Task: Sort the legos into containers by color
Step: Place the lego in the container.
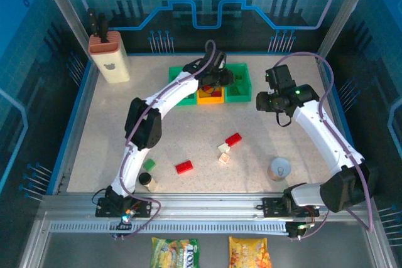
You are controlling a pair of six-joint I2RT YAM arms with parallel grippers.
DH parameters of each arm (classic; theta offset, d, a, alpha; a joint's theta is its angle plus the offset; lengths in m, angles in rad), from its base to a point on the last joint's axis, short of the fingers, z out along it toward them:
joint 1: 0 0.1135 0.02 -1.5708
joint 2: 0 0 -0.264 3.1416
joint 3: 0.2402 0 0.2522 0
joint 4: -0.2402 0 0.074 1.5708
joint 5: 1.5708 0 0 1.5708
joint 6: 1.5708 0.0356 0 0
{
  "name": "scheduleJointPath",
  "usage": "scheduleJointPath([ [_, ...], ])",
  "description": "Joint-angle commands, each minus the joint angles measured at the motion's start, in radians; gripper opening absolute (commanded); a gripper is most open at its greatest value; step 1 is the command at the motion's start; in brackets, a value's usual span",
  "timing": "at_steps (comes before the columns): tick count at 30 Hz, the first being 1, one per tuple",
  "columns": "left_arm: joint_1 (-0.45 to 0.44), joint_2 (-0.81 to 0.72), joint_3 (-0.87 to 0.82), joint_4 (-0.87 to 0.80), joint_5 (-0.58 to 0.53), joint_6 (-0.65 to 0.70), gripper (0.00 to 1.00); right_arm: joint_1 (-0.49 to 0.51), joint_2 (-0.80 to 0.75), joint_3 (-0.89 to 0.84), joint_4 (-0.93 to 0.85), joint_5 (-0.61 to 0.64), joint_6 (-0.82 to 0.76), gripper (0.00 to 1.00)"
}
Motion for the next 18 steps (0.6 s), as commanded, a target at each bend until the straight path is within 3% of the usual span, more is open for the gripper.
scheduleJointPath([
  [1, -0.017, 0.06, 0.068, 0.114, -0.045, -0.04, 0.33, -0.011, -0.03, -0.014, -0.028, -0.005, 0.012, 0.51],
  [9, -0.029, 0.156, 0.11, 0.252, -0.07, -0.085, 0.36, -0.011, -0.054, -0.023, -0.049, 0.001, 0.015, 0.51],
  [15, -0.033, 0.171, 0.109, 0.29, -0.054, -0.109, 0.5, -0.01, -0.079, -0.029, -0.065, 0.007, 0.017, 0.51],
  [18, -0.035, 0.165, 0.103, 0.293, -0.045, -0.107, 0.52, -0.01, -0.089, -0.037, -0.066, 0.007, 0.02, 0.51],
])
